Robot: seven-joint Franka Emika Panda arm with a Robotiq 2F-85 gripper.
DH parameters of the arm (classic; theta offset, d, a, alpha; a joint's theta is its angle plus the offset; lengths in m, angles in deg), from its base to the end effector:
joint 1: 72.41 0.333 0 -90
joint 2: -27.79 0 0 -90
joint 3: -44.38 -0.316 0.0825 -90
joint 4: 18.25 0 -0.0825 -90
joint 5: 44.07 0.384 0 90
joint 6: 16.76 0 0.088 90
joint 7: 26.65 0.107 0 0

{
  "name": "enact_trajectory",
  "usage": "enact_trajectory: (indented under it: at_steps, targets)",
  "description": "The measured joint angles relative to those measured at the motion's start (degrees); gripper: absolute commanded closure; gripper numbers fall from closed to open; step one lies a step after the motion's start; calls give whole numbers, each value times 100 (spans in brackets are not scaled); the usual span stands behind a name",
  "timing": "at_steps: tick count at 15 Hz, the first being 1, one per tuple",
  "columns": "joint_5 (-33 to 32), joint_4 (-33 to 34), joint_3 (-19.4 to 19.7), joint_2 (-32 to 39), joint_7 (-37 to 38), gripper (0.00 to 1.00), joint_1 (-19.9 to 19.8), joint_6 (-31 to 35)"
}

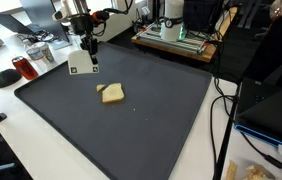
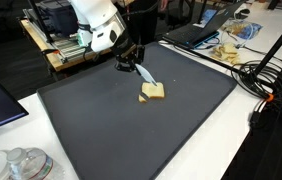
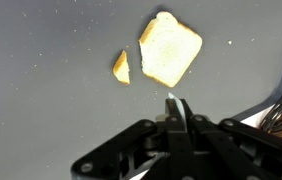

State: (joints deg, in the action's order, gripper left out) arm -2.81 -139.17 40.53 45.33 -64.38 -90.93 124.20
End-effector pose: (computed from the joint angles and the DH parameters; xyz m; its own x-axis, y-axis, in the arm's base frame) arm 0.5634 -0.1488 0.2739 0.9583 -0.2015 0.2027 -0.1021 -0.9038 -0.4157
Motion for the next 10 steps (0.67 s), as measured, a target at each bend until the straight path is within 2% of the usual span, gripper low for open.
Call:
enact_trajectory:
  at_steps: [5,10]
  targets:
    - [813,157,180,270,-724,99,-81,-413]
    - [1268,394,306,672,-922,99,-80,-461]
